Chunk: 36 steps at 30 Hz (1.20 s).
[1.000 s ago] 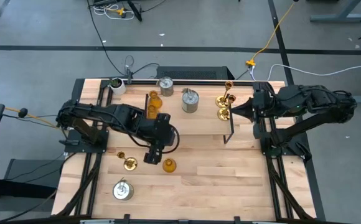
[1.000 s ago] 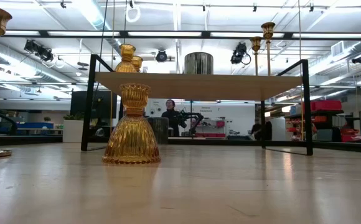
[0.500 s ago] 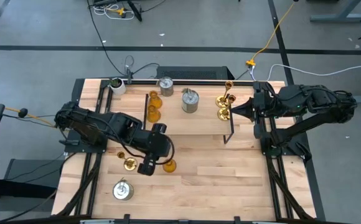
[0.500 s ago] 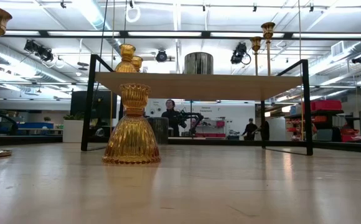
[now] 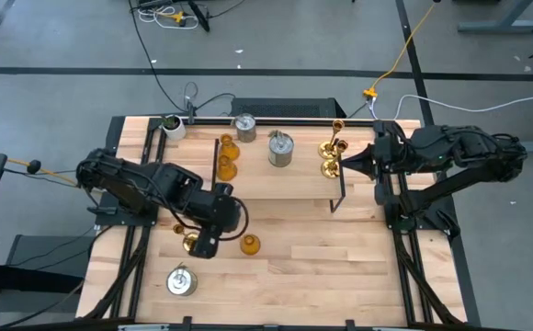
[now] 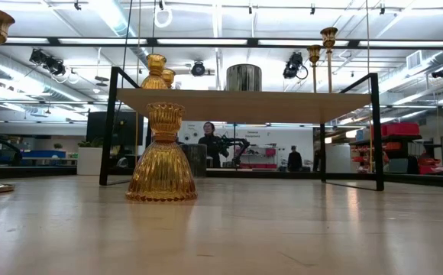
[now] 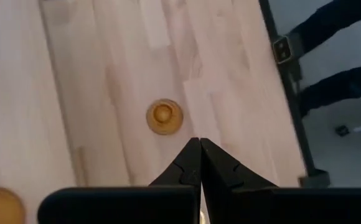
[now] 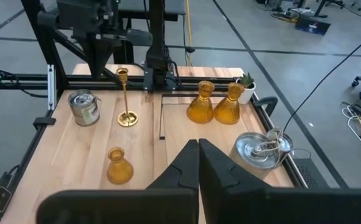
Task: Pick & Place candle stick holders
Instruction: Put the candle holder on the shelf aligned with the other candle holder
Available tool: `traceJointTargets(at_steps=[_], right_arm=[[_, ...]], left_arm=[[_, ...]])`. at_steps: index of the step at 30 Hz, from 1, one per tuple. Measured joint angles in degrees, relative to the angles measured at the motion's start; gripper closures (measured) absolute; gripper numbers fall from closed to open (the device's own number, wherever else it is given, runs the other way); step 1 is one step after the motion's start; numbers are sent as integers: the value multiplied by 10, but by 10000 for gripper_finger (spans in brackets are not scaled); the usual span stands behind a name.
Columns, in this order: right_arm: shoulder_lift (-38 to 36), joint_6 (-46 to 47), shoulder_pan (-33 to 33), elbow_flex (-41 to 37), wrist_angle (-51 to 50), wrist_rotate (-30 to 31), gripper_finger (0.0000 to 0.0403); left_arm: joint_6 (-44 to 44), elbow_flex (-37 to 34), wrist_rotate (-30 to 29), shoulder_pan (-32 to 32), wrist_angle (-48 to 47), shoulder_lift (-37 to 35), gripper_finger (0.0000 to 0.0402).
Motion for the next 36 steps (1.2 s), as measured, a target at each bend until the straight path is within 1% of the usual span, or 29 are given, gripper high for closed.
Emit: traceJointTargets(at_steps=[6,9,13,16,19,21,25,30,36], right_arm=[[8,0,0,0,2,0,399],[13,0,0,0,3,0,399],[22,0,0,0,5,0,399],[28,0,0,0,5,0,399],[33,0,0,0,5,-1,399],[36,0,0,0,6,-1,399],[39,0,0,0,6,-2,399],[39,0,0,0,6,-2,399],[39,0,0,0,7,-1,399]], left_arm=[[-39,0,-1,-1,-70,-27,397],[-58,0,-18,-1,-102,-44,395],[-71,0,-29,-5,-115,-69,398],[-74,0,-58,-12,-124,-81,396],[-89,-1,-93,-21,-146,-89,385],[-100,-3,-112,-27,-143,-96,378],[-127,-23,-123,-34,-144,-112,366],[-195,-87,-115,-33,-145,-143,334],[-248,-174,-90,-40,-145,-179,257]])
